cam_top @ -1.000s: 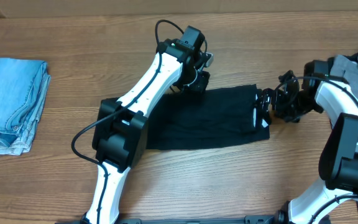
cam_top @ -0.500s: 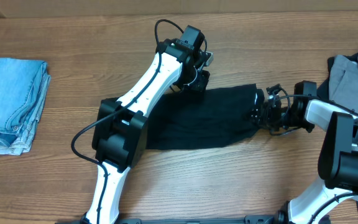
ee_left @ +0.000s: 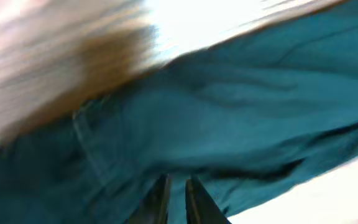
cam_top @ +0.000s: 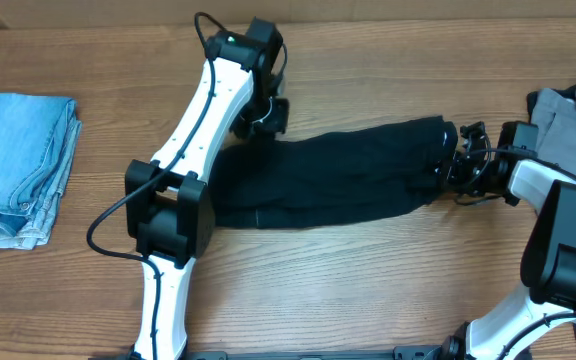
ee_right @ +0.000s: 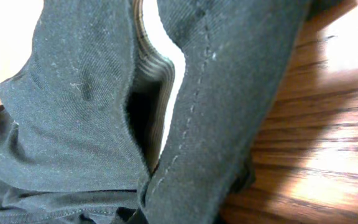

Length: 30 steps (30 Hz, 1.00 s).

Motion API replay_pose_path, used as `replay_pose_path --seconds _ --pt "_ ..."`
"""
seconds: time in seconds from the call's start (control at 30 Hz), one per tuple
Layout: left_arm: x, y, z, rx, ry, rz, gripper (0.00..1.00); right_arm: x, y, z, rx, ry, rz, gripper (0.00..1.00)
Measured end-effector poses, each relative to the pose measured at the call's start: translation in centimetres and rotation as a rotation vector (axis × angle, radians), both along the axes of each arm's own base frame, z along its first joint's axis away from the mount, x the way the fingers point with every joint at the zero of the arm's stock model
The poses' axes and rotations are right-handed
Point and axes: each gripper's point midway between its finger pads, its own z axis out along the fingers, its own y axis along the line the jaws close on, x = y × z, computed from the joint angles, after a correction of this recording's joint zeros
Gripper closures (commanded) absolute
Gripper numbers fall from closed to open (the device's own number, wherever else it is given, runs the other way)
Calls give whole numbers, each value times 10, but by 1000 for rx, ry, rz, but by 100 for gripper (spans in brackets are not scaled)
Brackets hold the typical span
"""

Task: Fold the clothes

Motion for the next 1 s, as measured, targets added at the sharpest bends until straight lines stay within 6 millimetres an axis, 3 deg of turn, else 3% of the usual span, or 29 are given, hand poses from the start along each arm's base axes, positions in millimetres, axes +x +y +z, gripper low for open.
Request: replay_pose_path --seconds 0.17,0.27,0.4,0.5,0.6,0.7,0.8,0.87,0.93,1.0 --pt "-21 35 0 165 86 86 84 2 -5 0 -26 1 -9 96" --pt "-27 42 -2 190 114 97 84 3 -6 0 -36 2 -12 96" --pt "-52 52 -44 241 212 121 88 4 -12 0 -67 18 -21 96" --pt "-57 54 -76 244 212 132 93 5 -16 1 -86 34 -27 96" --pt "-53 52 -88 228 186 135 96 -1 -20 6 -112 98 -13 96" --pt "-47 47 -89 200 164 137 96 8 -27 30 -141 116 9 96" --pt "-30 36 -76 146 112 124 96 20 -34 48 -170 89 17 96" --pt "-2 22 -50 86 16 125 95 17 -35 47 -185 108 23 96" --pt "32 -4 -11 -23 -120 112 92 13 -35 45 -199 124 35 96" --pt "51 -43 12 -155 -217 69 93 11 -31 43 -225 135 52 96"
